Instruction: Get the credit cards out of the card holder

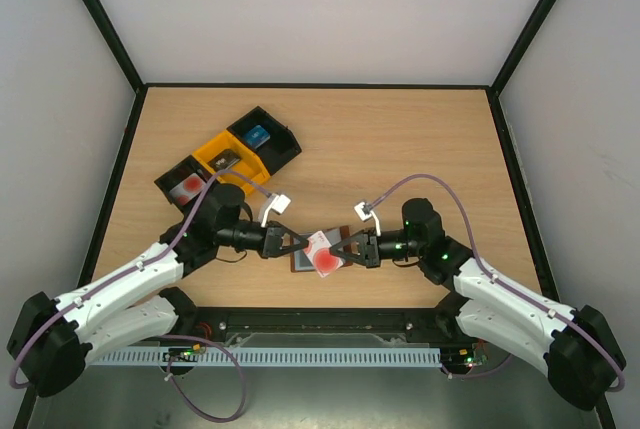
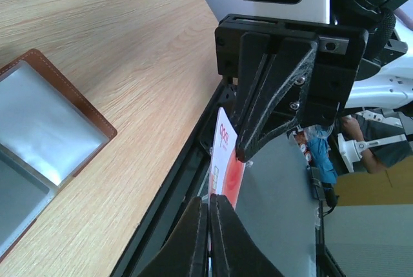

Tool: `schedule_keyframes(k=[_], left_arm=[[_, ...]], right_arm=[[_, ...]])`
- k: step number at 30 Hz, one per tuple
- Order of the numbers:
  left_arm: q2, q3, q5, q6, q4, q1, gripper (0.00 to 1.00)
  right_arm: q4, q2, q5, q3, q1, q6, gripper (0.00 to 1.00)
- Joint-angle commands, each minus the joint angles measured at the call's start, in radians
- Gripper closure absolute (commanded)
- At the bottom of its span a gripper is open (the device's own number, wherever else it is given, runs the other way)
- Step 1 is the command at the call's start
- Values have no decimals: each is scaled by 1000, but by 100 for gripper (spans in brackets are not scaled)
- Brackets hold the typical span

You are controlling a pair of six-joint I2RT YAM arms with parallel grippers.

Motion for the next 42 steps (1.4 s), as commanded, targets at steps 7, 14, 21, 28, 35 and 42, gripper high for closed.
schedule_keyframes(k=[7,14,21,28,35,42], left_arm=[[-28,-16,-1,-32,34,43,97],[-73,-3,-129,-64,-27,122,97],[-136,97,-391,-88,-179,167,97],[-229,175,-768,-123,-307,194,97],[-206,214,-1000,-194,-433,279,97],[-210,179,-1084,-225,-426,394,97]], right_arm=[[-26,-44,85,26,-1,-1,74],[-73,-68,201,29,-1,11,35],[-62,-50,236,20,0,36,4],[-77,-46,275,15,-1,40,2],[-102,-46,285,3,-1,46,2],[-72,-52,295,-19,0,71,2]])
